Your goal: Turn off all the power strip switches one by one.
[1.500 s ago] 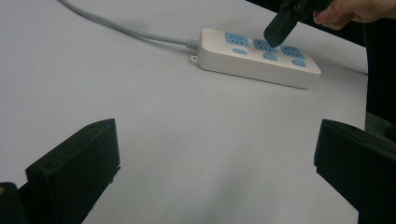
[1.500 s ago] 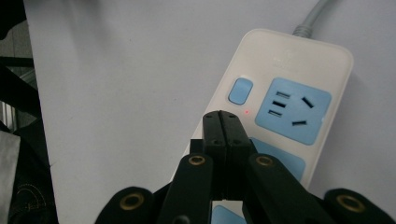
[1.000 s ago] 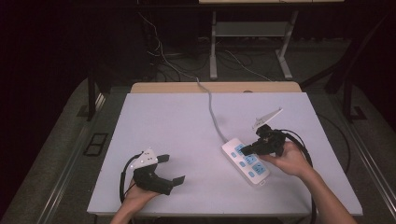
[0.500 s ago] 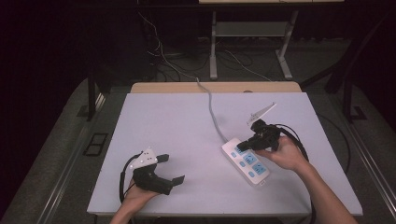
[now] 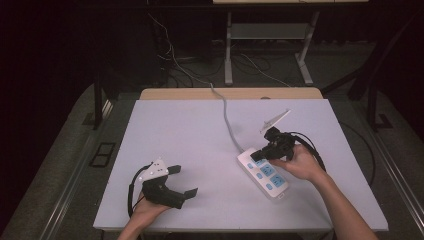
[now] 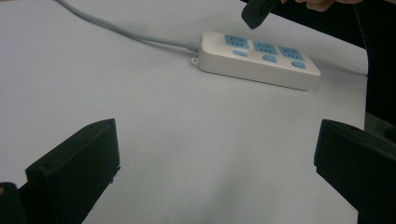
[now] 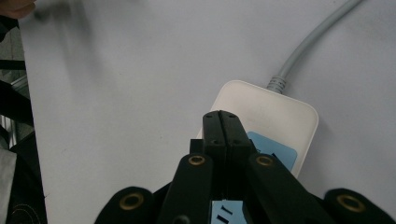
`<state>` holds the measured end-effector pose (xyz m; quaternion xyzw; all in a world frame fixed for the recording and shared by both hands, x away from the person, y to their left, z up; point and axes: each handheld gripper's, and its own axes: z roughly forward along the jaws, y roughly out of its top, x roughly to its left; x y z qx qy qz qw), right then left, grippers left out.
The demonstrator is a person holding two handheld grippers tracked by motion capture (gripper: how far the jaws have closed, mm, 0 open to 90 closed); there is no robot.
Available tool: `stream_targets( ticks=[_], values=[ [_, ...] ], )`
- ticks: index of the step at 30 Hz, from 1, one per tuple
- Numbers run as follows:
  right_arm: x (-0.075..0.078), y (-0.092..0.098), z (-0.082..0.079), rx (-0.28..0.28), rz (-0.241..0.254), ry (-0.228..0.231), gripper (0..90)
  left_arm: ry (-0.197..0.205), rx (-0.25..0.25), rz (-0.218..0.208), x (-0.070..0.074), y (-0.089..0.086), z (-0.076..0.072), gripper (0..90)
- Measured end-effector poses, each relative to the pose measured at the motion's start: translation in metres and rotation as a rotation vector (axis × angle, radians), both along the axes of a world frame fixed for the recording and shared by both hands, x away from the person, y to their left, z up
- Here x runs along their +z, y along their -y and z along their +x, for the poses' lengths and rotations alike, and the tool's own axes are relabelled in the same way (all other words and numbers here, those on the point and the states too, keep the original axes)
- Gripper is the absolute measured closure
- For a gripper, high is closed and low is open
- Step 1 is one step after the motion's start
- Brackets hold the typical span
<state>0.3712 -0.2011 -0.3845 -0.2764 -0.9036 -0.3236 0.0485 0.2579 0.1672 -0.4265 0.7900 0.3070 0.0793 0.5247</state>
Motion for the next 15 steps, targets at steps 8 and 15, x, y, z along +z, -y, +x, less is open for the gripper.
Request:
stream_targets(
  ticks=[8,15],
  values=[
    [-0.0045,-0.0019,0.0032,0.001,-0.009,-0.009,90.0,-0.001,0.002,0.0,0.0002,-0.0002,-0.0001,0.0],
    [-0.0103,-0.0059,0.0056,0.012,-0.022,-0.022,90.0,-0.001,0.001,-0.001,0.0001,-0.0003,0.0,0.0]
  ],
)
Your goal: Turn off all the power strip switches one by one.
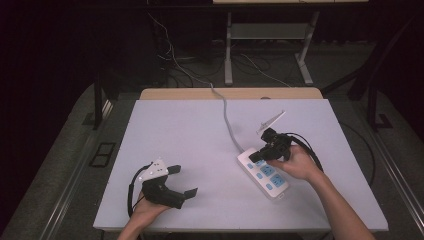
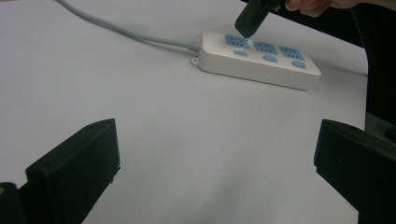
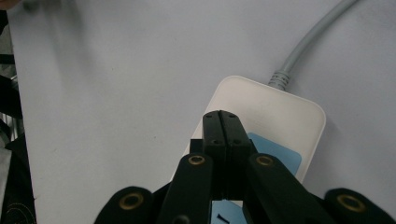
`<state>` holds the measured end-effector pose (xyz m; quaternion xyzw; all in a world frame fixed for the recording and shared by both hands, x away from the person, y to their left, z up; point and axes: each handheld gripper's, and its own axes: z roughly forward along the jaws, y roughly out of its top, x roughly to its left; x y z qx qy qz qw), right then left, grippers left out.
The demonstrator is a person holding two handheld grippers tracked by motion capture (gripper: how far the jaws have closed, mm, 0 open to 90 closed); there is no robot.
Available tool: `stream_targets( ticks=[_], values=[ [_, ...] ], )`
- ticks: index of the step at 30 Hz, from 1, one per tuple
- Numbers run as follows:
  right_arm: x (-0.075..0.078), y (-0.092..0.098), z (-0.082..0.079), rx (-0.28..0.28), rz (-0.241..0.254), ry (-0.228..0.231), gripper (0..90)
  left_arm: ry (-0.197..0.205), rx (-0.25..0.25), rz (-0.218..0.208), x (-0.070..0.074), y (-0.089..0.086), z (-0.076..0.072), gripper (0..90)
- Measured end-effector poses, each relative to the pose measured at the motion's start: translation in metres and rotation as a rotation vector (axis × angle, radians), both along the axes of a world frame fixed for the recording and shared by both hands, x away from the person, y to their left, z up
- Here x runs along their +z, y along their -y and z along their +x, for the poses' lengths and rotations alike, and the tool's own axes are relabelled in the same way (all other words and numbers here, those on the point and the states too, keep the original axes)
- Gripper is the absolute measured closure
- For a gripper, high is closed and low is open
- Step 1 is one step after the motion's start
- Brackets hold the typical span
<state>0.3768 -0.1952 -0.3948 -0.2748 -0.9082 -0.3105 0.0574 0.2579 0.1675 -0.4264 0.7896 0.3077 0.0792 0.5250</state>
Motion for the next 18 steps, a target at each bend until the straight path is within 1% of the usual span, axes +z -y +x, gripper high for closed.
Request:
stream_targets(
  ticks=[13,18],
  values=[
    [-0.007,-0.006,0.001,0.012,-0.021,-0.019,90.0,0.0,0.0,-0.001,0.0,0.0,0.0,0.0],
    [-0.013,-0.008,0.002,0.011,-0.021,-0.031,90.0,0.0,-0.001,-0.001,0.0,0.0,0.0,0.0]
  ],
)
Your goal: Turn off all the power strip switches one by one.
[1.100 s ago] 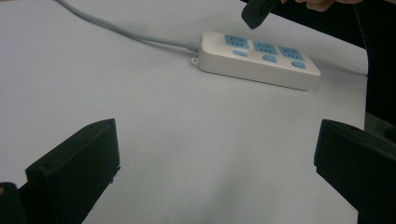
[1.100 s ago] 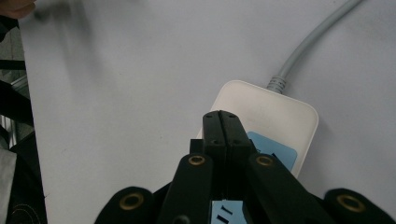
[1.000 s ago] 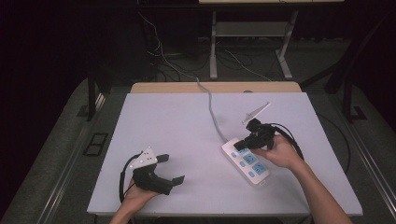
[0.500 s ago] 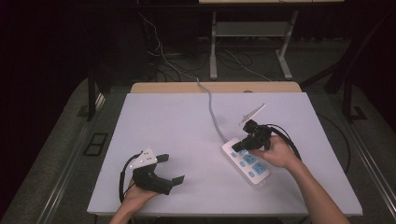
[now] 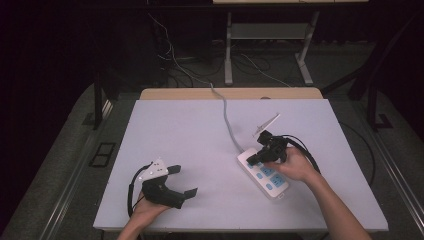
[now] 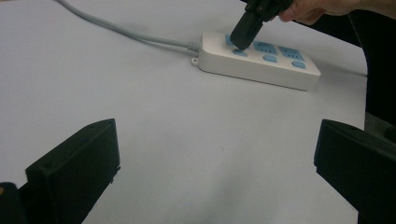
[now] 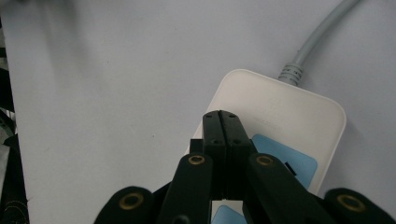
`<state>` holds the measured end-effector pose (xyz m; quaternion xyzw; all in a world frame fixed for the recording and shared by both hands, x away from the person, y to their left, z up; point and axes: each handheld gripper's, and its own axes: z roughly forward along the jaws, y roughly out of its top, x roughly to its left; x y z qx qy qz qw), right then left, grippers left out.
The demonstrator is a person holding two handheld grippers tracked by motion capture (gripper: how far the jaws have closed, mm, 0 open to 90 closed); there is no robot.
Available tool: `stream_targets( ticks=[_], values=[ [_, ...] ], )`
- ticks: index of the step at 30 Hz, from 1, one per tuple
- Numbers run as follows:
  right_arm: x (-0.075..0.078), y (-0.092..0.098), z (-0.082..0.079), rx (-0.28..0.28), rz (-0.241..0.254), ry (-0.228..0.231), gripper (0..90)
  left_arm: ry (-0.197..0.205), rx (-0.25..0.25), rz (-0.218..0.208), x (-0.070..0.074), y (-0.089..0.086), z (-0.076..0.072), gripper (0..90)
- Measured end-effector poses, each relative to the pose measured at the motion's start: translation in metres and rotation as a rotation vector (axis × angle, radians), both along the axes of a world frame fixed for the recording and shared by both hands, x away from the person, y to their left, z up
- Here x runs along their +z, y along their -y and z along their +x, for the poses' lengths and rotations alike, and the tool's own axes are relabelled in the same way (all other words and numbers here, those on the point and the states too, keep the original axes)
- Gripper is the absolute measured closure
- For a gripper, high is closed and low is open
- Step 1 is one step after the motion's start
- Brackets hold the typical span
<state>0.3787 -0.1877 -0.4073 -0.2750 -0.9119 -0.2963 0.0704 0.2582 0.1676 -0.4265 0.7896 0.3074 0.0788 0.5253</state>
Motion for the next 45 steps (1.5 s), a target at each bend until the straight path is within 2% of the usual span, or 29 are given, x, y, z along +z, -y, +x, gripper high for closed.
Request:
stream_targets(
  ticks=[5,14,21,30,37,42,45],
  values=[
    [-0.0034,0.0011,0.0003,-0.005,0.02,-0.021,90.0,-0.002,0.001,-0.002,0.0002,-0.0005,0.0,0.0],
    [-0.0039,0.0013,-0.0016,0.002,0.021,0.002,90.0,-0.002,0.001,-0.003,0.0004,-0.0001,-0.0004,0.0],
    [-0.0049,0.0022,0.0002,-0.01,0.027,-0.023,90.0,-0.001,0.0,-0.005,0.0009,0.0002,-0.0011,0.0],
    [-0.0071,0.0029,-0.0004,-0.006,0.041,-0.021,90.0,0.001,0.008,-0.009,0.0013,-0.002,-0.0006,0.0],
    [-0.0074,0.0036,-0.0021,-0.001,0.045,-0.003,90.0,0.001,0.009,-0.009,0.0013,-0.0023,-0.0005,0.0],
    [-0.0056,0.0015,-0.0048,0.007,0.027,0.025,90.0,-0.002,0.008,-0.007,0.0005,-0.0022,0.0009,0.0],
    [-0.0057,0.0019,-0.0044,0.006,0.029,0.022,90.0,-0.003,0.008,-0.007,0.0003,-0.0023,0.001,0.0]
  ],
)
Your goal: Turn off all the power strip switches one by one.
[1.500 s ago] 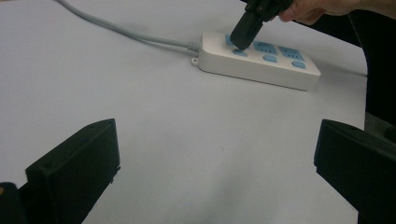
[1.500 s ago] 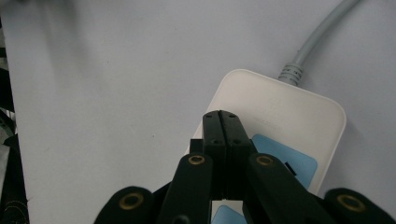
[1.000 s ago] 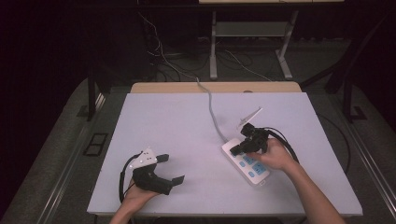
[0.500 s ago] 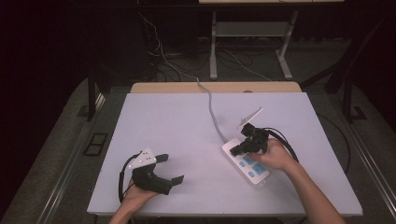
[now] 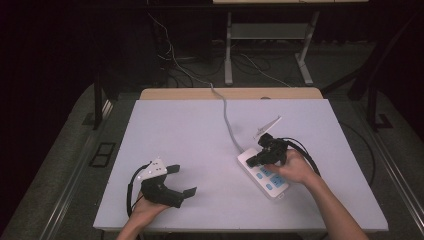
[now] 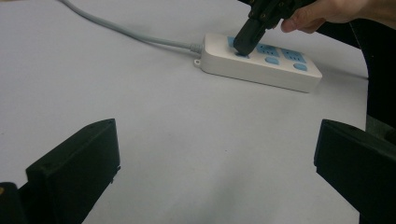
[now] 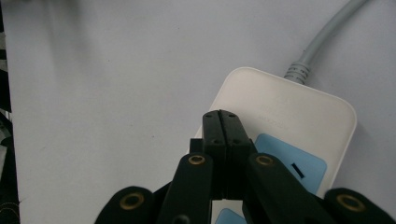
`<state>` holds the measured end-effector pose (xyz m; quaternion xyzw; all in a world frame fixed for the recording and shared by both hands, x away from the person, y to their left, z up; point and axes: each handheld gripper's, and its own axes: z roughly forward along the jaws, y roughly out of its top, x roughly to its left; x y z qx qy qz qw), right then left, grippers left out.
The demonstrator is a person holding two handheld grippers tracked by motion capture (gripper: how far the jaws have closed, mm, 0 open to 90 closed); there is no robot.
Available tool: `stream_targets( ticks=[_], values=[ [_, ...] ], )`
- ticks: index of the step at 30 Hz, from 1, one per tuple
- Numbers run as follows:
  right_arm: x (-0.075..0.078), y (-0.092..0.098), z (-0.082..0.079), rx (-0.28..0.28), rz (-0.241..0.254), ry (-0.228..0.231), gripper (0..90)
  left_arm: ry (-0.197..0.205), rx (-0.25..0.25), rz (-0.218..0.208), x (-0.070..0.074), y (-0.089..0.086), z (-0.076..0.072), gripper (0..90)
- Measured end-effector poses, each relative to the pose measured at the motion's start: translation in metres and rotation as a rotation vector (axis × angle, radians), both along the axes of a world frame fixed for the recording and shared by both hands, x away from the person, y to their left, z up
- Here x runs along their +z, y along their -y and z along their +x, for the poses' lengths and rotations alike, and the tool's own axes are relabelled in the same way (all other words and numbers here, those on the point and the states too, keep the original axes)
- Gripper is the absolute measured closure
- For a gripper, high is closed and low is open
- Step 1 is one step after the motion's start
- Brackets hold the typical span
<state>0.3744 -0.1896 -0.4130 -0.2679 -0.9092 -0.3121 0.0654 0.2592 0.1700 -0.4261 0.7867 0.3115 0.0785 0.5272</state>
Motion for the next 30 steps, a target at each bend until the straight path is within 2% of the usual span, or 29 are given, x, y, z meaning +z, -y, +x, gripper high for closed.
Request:
stream_targets(
  ticks=[6,8,9,11,15,22,26,30],
  values=[
    [0.002,-0.002,-0.001,0.006,-0.022,0.019,90.0,0.0,-0.005,0.002,0.0,0.0,0.001,0.0],
    [0.005,-0.001,-0.002,-0.004,-0.005,0.022,90.0,0.002,-0.007,0.001,0.0,0.0,0.0,0.0],
    [0.006,0.0,-0.002,-0.003,-0.026,0.033,90.0,0.001,-0.006,0.0,0.0,0.0,0.0,0.0],
    [0.007,0.003,-0.003,-0.009,-0.03,0.033,90.0,0.002,-0.006,-0.001,0.0,0.0,0.0,0.0],
    [0.012,0.012,-0.005,-0.031,0.03,0.048,90.0,0.0,-0.005,0.001,0.0,0.0,0.001,0.0],
    [0.023,0.032,-0.01,-0.08,0.083,0.071,89.6,0.0,-0.003,0.003,0.0,0.001,0.001,0.0],
    [0.028,0.044,-0.014,-0.123,0.109,0.07,79.5,0.0,-0.003,0.002,0.0,0.001,0.0,0.0],
    [0.032,0.056,-0.022,-0.182,0.136,0.085,61.8,-0.001,-0.002,0.001,0.0,0.001,0.0,0.0]
  ],
)
